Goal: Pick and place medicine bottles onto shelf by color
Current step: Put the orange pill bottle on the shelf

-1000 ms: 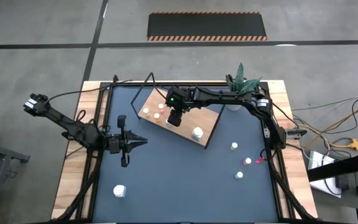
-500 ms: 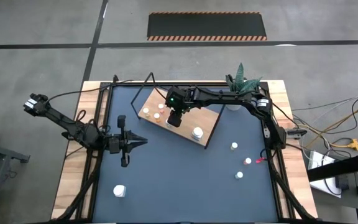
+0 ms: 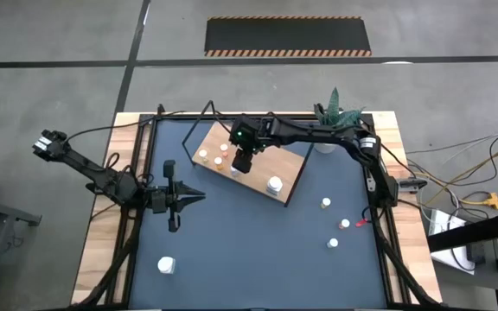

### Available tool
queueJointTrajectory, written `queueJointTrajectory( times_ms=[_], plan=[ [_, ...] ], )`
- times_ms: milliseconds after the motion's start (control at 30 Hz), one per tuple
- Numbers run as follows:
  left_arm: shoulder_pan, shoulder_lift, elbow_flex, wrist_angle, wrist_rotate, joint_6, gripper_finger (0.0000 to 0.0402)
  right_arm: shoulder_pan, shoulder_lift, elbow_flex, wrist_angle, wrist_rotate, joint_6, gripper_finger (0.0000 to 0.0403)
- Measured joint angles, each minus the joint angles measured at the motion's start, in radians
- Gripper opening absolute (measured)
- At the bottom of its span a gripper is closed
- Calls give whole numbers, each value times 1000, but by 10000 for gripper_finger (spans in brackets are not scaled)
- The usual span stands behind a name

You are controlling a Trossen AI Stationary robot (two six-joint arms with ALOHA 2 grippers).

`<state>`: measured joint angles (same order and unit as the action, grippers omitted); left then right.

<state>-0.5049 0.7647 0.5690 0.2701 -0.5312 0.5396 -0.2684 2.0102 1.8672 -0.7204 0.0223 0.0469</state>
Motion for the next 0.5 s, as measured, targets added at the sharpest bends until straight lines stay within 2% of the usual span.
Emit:
queueJointTrajectory(
  times_ms=[200, 333, 500],
  plan=[
    [0, 0, 0, 0, 0, 0, 17, -4, -4, 84, -127, 7, -60, 134],
    [0, 0, 0, 1, 0, 0, 17, -23, -5, 83, -134, 54, -76, 96],
    [1, 0, 0, 1, 0, 0, 17, -47, -5, 30, -104, 56, -83, 39]
  ],
)
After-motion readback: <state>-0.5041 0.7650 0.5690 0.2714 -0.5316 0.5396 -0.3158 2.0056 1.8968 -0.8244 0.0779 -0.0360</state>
